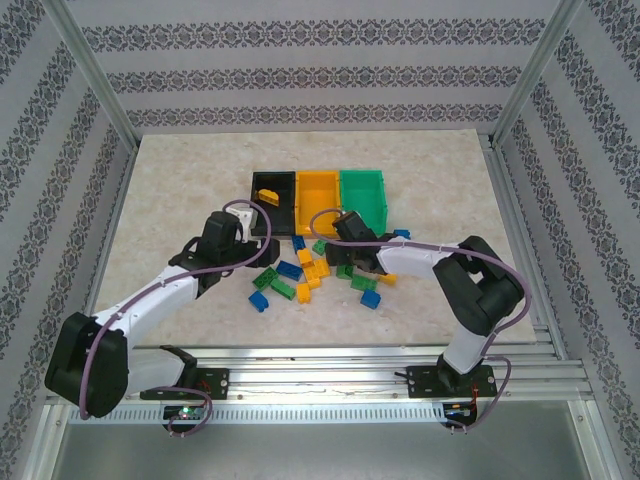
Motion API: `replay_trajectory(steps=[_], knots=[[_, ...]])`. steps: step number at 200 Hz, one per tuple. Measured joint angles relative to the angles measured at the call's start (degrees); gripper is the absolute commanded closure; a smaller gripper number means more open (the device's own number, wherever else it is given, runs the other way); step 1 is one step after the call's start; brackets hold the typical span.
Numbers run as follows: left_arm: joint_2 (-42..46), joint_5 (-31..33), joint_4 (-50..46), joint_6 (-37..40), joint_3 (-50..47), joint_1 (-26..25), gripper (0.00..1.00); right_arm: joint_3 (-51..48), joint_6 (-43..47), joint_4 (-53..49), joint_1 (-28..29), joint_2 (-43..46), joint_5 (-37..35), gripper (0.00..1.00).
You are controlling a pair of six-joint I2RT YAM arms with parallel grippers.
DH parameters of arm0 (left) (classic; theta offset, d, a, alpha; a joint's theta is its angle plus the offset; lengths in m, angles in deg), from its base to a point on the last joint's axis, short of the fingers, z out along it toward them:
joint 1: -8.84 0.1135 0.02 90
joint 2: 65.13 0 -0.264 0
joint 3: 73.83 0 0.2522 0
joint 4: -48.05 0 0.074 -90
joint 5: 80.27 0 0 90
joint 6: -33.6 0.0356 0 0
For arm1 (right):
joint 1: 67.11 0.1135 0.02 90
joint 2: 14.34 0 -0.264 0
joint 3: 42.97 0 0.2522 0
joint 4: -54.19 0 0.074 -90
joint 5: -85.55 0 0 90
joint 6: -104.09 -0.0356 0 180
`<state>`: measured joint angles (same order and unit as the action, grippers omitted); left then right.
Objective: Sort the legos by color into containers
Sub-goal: Pick up the lego from the center of the table.
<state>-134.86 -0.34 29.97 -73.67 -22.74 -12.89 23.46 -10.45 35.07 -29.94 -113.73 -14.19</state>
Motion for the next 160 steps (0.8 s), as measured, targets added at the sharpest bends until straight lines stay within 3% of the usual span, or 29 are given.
replay_trajectory(steps=[86,160], knots=[[-1.6,0.2,8.1,0.4,-6.7,0.0,0.12,12.6,-1.1,-7.9,1.3,-5.6,-2.0,0.31],[-0.5,0.9,11.4,0.4,-8.6,0.0,0.12,9.3,-2.8,-12.8,1.4,-3.8,-5.5,0.32]])
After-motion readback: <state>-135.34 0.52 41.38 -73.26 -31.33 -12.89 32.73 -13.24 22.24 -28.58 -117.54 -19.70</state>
